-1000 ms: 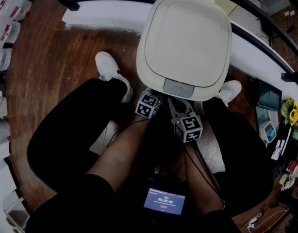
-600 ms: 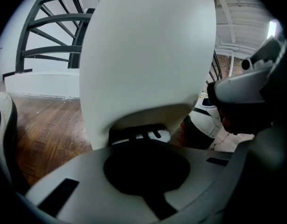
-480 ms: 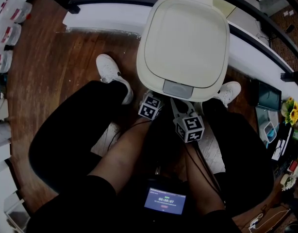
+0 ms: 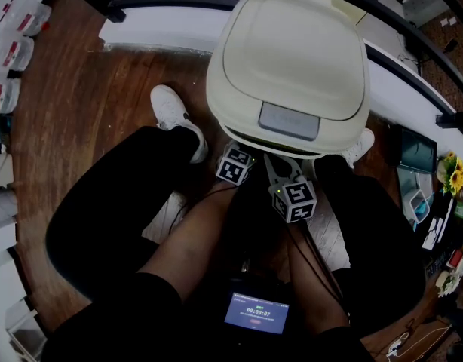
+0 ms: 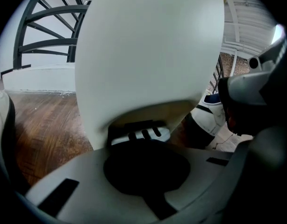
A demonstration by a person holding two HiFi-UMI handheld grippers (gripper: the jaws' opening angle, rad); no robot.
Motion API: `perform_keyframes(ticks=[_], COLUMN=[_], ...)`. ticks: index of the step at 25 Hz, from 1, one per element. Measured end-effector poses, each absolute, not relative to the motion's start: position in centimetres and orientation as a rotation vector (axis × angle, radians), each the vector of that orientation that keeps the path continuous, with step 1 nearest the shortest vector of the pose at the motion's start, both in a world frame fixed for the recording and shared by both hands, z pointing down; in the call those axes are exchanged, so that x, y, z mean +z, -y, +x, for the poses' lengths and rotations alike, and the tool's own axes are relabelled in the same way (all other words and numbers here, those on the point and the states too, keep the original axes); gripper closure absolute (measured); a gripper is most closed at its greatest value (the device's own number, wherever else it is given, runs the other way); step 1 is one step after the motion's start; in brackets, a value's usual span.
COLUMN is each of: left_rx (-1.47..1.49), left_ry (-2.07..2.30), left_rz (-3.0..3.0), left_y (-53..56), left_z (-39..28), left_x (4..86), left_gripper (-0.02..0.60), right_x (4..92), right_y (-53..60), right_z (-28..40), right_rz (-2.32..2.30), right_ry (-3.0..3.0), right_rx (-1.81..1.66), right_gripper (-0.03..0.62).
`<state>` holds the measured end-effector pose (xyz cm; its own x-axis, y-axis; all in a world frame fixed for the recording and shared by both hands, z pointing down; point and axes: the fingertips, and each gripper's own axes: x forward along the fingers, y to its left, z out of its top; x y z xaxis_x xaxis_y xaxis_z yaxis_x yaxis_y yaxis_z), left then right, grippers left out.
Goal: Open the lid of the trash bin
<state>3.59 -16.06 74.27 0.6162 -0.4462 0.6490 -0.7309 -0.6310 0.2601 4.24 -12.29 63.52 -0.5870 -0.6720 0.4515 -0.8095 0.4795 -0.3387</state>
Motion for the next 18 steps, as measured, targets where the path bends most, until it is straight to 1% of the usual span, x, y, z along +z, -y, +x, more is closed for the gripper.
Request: perform_keyframes(ticks=[18], left_rx=[0.838], left_ry=[0.911], left_rz=[2.292], left_y=[16.1], left_z=[3.7], left_x=[75.4], left_gripper=[0.545], right_x=[63.8], right_y=[12.3], right_z=[4.2], right_rz=[1.269], right_ry=[2.458], right_rx=[0.782], right_gripper=[0.571])
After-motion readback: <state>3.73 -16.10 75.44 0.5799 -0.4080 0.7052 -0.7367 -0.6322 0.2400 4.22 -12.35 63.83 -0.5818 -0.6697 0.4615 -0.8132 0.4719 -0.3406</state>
